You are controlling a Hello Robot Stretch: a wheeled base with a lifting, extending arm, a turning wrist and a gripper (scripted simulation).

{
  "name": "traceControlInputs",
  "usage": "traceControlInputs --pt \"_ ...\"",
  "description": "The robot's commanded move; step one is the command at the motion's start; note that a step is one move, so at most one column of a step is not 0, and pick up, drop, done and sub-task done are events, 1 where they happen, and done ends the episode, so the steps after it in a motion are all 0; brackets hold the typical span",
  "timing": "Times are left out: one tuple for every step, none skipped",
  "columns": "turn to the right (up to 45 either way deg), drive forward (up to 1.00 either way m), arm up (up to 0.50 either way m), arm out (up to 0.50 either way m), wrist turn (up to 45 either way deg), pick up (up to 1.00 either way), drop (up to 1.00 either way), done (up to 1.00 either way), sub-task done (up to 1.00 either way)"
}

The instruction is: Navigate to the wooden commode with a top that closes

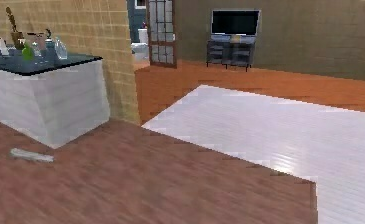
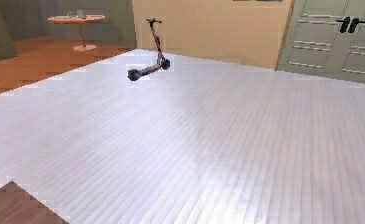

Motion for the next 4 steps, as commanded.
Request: traceControlInputs --pt "0.0 1.00 0.00 0.00 0.0 0.00 0.00 0.00 0.00" --pt "0.0 1.00 0.00 0.00 0.0 0.00 0.00 0.00 0.00" --pt "0.0 0.40 0.00 0.00 0.0 0.00 0.00 0.00 0.00" --pt "-12.0 0.00 0.00 0.00 0.0 0.00 0.00 0.00 0.00"
